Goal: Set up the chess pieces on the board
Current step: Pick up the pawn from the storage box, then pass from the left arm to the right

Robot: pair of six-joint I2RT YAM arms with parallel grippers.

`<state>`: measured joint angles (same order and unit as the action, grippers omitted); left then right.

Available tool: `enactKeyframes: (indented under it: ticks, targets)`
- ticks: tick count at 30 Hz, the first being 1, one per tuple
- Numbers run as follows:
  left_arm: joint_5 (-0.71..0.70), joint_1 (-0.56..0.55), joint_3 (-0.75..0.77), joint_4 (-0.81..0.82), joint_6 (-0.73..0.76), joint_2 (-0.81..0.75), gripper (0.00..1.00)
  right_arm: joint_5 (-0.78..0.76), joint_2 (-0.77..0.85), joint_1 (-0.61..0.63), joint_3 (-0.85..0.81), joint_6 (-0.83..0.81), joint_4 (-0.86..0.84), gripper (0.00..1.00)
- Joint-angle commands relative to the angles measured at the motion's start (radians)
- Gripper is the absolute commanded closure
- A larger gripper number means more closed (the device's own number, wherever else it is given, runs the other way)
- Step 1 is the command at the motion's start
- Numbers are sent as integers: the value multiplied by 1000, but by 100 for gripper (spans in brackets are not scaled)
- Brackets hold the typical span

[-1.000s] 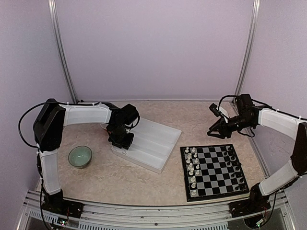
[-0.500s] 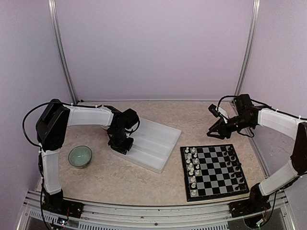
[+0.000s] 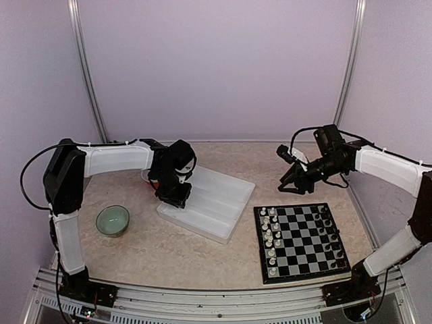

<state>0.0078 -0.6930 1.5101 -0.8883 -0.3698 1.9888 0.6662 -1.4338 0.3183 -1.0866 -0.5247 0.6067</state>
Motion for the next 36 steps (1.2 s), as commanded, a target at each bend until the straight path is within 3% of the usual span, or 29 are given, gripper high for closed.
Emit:
enactKeyframes:
  ticks: [1,10,16,23,36]
  targets:
    - [61,4,-4,40,9,-67,95,-33,-34,67,-44,-22,40,60]
    - [205,28,-25,202,-95,-127,94,-124,-159,230,-241,9,-51,63]
    - [349,37,-25,300,-184,-147,94,-334,-260,422,-362,-44,-120,67]
    - [517,47,-12,368,-258,-161,93,-479,-319,577,-403,-137,-161,71]
    - [678,62,-36,447,-349,-182,91,-690,-353,660,-401,-205,-230,73]
